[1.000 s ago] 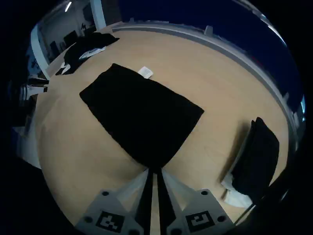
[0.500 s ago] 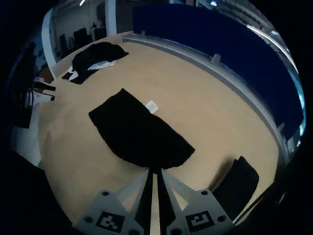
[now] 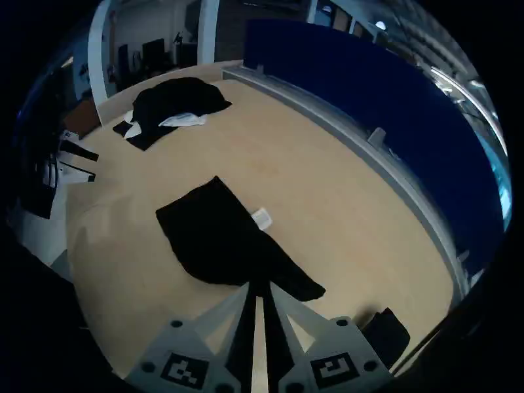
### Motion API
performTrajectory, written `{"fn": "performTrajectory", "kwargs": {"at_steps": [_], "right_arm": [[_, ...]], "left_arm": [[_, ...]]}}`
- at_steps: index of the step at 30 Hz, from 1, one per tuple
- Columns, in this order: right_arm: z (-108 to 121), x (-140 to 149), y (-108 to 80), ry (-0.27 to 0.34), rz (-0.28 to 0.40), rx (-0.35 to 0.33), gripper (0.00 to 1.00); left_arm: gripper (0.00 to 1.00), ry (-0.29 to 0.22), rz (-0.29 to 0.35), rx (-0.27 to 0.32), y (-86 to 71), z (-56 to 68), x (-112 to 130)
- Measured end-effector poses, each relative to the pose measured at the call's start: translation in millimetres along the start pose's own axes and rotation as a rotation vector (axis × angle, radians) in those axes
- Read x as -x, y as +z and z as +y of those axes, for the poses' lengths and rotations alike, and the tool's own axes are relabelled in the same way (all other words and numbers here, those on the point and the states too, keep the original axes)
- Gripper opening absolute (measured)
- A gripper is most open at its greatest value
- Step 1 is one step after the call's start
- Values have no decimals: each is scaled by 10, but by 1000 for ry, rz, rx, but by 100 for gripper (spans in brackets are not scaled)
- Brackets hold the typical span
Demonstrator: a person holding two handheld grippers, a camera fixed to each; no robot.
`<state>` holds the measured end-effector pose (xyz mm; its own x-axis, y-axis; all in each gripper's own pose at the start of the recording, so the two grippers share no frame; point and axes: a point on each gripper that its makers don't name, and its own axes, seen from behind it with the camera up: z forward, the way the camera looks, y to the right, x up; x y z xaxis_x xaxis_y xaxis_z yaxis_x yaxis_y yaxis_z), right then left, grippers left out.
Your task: Fold towel
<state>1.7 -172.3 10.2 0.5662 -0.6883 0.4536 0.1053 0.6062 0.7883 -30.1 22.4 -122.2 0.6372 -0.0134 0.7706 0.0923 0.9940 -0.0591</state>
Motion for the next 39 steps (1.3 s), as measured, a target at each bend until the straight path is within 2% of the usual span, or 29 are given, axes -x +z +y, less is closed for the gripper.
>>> {"fn": "performTrajectory", "kwargs": {"at_steps": [8, 14, 18, 23, 27, 33, 39], "right_arm": [[-104, -223, 82, -50, 5, -23, 7], [-279, -476, 214, -115, 15, -60, 7], [-467, -629, 363, -162, 19, -98, 7], [-804, -746, 653, -188, 17, -165, 7], [-1144, -772, 967, -179, 10, -231, 7], [-1601, -621, 1392, -116, -26, -306, 7], [-1720, -494, 1524, -72, -51, -326, 6]], "left_arm": [[90, -8, 3, 4, -20, 4, 29], [90, -27, 11, 6, -53, 5, 30], [90, -42, 16, 6, -66, -2, 41], [90, -57, 22, 4, -72, -1, 54], [90, -70, 27, 0, -89, 7, 71], [90, -89, 21, 2, -91, 32, 124], [90, -102, 22, 8, -76, 47, 138]]}}
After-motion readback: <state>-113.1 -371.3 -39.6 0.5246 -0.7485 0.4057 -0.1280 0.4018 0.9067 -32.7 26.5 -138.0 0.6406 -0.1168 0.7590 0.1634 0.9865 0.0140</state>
